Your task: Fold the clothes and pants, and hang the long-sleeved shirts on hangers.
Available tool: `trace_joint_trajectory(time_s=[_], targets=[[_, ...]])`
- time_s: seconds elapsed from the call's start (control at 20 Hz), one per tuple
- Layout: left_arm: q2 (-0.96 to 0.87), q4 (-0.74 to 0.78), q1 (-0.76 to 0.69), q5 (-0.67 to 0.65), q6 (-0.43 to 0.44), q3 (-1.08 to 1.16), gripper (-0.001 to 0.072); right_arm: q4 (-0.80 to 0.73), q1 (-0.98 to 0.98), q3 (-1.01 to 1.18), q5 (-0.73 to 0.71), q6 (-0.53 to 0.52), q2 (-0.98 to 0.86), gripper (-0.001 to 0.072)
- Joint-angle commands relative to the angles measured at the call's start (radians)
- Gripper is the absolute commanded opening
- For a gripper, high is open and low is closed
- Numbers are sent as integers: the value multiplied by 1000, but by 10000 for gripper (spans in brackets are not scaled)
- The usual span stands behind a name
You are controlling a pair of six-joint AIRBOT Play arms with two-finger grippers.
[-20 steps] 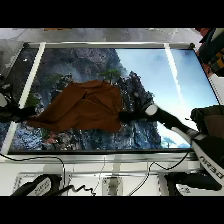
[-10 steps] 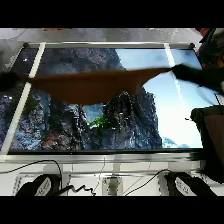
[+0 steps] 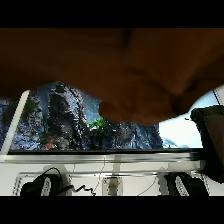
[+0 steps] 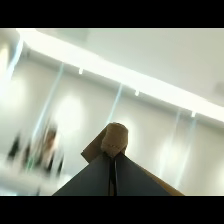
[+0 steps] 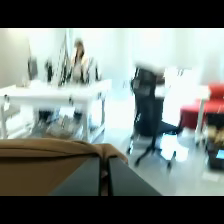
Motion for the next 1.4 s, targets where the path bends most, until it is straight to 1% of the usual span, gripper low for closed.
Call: trace_joint_trajectory(time_s=[0.0, 0.15, 0.25, 0.3, 0.35, 0.45, 0.55, 0.65, 0.7, 0.75, 0.8, 0.85, 0.9, 1.0, 1.05, 1.1, 1.15, 1.25, 1.35], targets=[[82, -5, 0, -60, 61, 0, 15, 0, -2, 24, -30, -5, 43, 12], [26, -6, 0, -455, 66, -9, 15, 3, -2, 24, 10, 6, -41, 11], [-67, -6, 0, -675, 66, -37, 16, 5, -2, 24, 97, 55, -143, 11], [-130, -7, -1, -740, 65, -62, 16, 7, -2, 24, 172, 77, -212, 12], [-190, -14, -1, -766, 66, -87, 16, 10, -2, 24, 248, 91, -285, 12], [-348, -56, -1, -757, 66, -146, 16, 12, -2, 21, 380, 102, -447, 13], [-529, -100, -1, -745, 66, -174, 16, 14, -1, 8, 428, 105, -614, 13], [-730, -158, -1, -698, 66, -175, 16, 14, 12, -5, 406, 105, -779, 13], [-830, -208, -1, -652, 71, -175, 16, 13, 24, -6, 375, 105, -859, 13], [-916, -277, -1, -600, 97, -175, 17, 13, 35, -6, 332, 105, -930, 13], [-998, -385, -1, -547, 127, -174, 17, 13, 48, -6, 269, 105, -998, 13], [-1061, -502, -1, -505, 176, -174, 17, 13, 58, -6, 206, 105, -1051, 13], [-1114, -636, -1, -472, 269, -174, 16, 13, 67, -6, 138, 105, -1096, 13], [-1173, -840, -1, -449, 518, -174, 17, 12, 80, -6, 37, 105, -1153, 13], [-1186, -885, -1, -452, 634, -174, 17, 11, 80, -6, 13, 105, -1168, 13], [-1187, -878, -1, -460, 684, -174, 16, 8, 80, -6, 7, 105, -1177, 13], [-1186, -864, -1, -477, 703, -174, 16, -7, 80, -6, 10, 105, -1179, 13], [-1186, -799, -1, -551, 702, -174, 16, -50, 77, -6, 58, 106, -1179, 13], [-1182, -711, 0, -665, 700, -174, 15, -120, 77, -6, 188, 133, -1179, 13]])
